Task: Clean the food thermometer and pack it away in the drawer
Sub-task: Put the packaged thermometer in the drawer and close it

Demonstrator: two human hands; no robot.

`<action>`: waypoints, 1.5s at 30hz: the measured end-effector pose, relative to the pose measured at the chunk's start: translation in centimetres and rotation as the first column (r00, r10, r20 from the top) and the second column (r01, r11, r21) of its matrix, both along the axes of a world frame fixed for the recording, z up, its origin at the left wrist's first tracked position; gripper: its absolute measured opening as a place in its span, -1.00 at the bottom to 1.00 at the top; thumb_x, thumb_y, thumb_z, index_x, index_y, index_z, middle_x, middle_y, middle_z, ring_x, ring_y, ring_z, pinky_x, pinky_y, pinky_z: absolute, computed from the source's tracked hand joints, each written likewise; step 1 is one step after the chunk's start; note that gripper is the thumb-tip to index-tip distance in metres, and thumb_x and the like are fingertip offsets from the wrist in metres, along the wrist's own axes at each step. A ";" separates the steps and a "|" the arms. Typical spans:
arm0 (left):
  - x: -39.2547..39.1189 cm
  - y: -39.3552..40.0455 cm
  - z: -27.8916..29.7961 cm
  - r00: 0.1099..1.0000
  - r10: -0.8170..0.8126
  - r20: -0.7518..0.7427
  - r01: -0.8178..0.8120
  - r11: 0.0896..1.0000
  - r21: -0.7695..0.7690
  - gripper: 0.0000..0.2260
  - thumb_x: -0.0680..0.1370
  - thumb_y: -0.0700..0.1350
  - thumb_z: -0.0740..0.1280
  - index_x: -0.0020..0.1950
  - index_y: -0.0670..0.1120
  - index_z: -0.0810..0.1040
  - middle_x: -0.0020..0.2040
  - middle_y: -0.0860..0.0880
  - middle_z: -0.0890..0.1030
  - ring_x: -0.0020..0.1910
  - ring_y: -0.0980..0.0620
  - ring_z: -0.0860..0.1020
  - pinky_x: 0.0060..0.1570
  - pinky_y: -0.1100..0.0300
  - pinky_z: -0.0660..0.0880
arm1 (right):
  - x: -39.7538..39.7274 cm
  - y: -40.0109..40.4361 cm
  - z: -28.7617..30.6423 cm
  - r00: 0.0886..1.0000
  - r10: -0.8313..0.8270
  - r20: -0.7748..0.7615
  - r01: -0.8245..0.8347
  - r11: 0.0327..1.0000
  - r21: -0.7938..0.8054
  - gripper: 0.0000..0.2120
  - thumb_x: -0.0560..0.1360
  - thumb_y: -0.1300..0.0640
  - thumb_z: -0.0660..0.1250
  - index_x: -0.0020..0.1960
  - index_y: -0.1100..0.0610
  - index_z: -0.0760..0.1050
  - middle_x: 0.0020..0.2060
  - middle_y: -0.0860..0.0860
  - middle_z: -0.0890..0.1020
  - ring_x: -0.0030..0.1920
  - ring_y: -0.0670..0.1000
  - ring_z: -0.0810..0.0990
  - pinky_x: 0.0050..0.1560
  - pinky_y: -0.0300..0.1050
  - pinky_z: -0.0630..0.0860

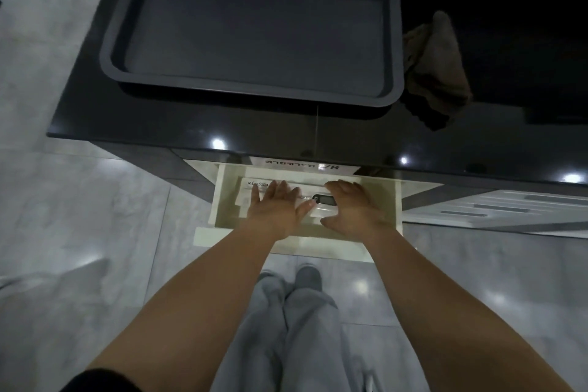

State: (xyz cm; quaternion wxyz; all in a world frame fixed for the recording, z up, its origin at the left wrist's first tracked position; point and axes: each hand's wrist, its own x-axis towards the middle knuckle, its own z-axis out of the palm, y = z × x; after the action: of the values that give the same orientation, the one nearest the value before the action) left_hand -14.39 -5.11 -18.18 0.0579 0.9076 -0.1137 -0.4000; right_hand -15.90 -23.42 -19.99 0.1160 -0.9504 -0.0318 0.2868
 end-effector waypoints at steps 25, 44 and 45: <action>0.6 -1.3 -4.0 0.964 0.137 -0.228 -0.119 0.989 0.090 -0.29 0.54 0.40 -0.16 0.61 0.08 -0.04 0.62 -0.05 -0.18 0.58 -0.06 -0.18 0.49 -0.21 -0.21 | 0.3 0.5 -6.7 0.982 0.151 -0.114 -0.161 0.983 -0.085 -0.18 0.57 -0.22 0.17 0.60 0.03 -0.24 0.58 -0.04 -0.27 0.58 0.00 -0.26 0.55 0.02 -0.16; -2.9 -0.4 0.7 0.958 0.285 -0.039 -0.284 0.958 0.032 -0.32 0.59 0.33 -0.16 0.61 -0.03 -0.06 0.62 -0.11 -0.08 0.59 -0.09 -0.09 0.50 -0.21 -0.16 | -2.8 0.3 1.7 0.998 0.069 -0.005 -0.069 0.996 -0.062 -0.38 0.65 -0.19 -0.11 0.61 0.10 -0.09 0.60 0.02 -0.02 0.59 0.00 -0.09 0.56 -0.04 -0.10; -3.5 -0.4 1.4 0.953 0.302 -0.026 -0.301 0.953 0.033 -0.32 0.60 0.32 -0.16 0.61 -0.04 -0.07 0.62 -0.11 -0.09 0.59 -0.10 -0.09 0.50 -0.21 -0.17 | -3.5 0.6 2.5 0.996 0.087 0.021 -0.085 0.994 -0.066 -0.38 0.66 -0.18 -0.11 0.60 0.11 -0.08 0.60 0.04 -0.01 0.59 0.01 -0.08 0.57 -0.02 -0.09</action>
State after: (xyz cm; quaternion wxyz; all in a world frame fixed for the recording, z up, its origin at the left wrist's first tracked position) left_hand -17.87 -5.52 -16.82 0.1070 0.9087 0.0325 -0.4021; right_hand -19.43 -22.84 -17.51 0.0720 -0.9548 -0.0647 0.2809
